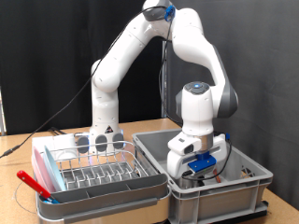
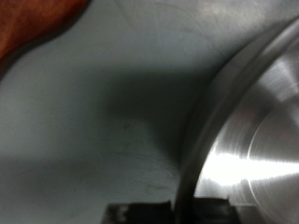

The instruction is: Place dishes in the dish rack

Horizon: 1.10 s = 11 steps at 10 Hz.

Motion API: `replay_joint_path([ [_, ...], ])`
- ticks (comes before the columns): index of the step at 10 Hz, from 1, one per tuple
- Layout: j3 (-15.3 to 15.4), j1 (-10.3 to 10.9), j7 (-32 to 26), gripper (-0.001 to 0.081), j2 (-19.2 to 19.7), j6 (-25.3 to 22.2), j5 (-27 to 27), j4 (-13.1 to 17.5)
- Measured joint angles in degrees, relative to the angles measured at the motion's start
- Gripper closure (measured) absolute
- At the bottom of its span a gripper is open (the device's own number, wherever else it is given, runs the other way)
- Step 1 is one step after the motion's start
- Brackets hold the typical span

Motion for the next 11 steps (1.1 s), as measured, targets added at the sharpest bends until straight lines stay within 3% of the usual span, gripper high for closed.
replay_joint_path([
  [2, -1.07, -0.03, 0.52, 0.0770, 0.57, -2.34, -0.02, 0.41],
  [5, -5.29, 0.79, 1.71, 0.0776, 4.29, -10.94, -0.92, 1.88],
  [8, -11.22, 4.42, 2.69, 0.0781, 9.59, -16.82, -2.59, 2.86],
  [11, -18.68, 9.82, 6.16, 0.0786, 13.40, -21.75, -4.42, 4.48],
])
